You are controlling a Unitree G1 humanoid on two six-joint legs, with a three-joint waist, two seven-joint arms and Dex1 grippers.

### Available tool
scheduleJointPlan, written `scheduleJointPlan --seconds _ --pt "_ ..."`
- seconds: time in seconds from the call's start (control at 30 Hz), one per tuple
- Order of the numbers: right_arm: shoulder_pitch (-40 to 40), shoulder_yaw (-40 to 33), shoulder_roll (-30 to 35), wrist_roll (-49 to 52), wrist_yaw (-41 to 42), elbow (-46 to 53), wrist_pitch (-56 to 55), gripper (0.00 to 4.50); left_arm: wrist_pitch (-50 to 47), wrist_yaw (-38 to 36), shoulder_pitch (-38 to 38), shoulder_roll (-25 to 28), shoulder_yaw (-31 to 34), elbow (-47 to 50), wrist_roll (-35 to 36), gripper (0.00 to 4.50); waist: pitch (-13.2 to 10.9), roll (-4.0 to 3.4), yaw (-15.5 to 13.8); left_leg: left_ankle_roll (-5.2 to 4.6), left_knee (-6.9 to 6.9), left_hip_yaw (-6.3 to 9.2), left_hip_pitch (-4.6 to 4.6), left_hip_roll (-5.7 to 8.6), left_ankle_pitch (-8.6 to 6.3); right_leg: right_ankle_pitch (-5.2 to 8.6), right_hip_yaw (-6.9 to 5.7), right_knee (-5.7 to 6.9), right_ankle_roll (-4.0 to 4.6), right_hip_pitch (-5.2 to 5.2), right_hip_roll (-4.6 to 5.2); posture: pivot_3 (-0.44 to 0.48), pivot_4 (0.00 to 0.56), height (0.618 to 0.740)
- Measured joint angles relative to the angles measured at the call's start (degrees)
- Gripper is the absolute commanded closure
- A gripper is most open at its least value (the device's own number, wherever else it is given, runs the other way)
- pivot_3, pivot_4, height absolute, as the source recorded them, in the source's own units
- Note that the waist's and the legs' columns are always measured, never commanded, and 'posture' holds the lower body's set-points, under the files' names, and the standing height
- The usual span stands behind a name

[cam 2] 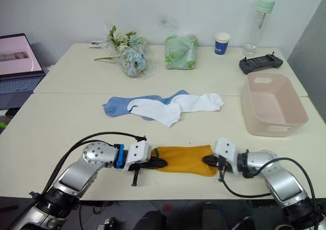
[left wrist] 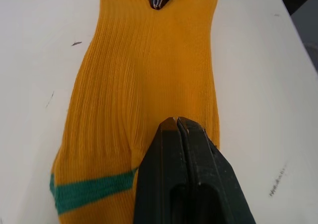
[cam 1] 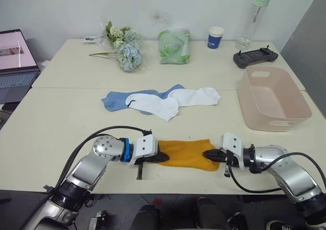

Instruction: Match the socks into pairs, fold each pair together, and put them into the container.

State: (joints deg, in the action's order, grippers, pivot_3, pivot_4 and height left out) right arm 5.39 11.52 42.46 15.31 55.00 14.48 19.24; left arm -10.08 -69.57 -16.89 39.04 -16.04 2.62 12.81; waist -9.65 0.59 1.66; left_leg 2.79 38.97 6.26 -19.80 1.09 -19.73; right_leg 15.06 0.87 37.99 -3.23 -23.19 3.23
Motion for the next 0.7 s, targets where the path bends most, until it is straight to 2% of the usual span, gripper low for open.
scheduleJointPlan --seconds 0.23,0.43,0.7 --pt "-1.9 -4.1 0.6 4.1 2.4 0.3 1.3 4.48 -7.4 -1.1 -2.1 0.9 5.1 0.3 5.8 4.50 0.0 0.00 0.0 0.00 0.00 -0.02 -0.01 0.01 0.00 0.00 0.04 -0.04 0.00 0.00 0.01 0.000 0.150 0.740" --pt "4.1 -5.7 -3.3 8.6 0.5 4.7 6.4 4.48 -14.7 1.4 -4.3 -1.4 5.4 7.1 9.8 4.50 0.0 0.00 0.1 0.01 0.01 0.06 0.00 -0.03 0.00 0.00 -0.01 0.03 0.00 -0.01 -0.03 0.000 0.150 0.740" --pt "2.0 0.3 -3.6 2.9 -0.2 2.2 5.7 4.48 -9.6 3.4 -3.3 -0.9 0.3 2.6 0.6 4.50 0.0 0.00 0.0 0.02 0.01 -0.02 -0.03 0.04 0.01 0.00 0.07 -0.06 0.00 -0.02 0.02 0.000 0.150 0.740"
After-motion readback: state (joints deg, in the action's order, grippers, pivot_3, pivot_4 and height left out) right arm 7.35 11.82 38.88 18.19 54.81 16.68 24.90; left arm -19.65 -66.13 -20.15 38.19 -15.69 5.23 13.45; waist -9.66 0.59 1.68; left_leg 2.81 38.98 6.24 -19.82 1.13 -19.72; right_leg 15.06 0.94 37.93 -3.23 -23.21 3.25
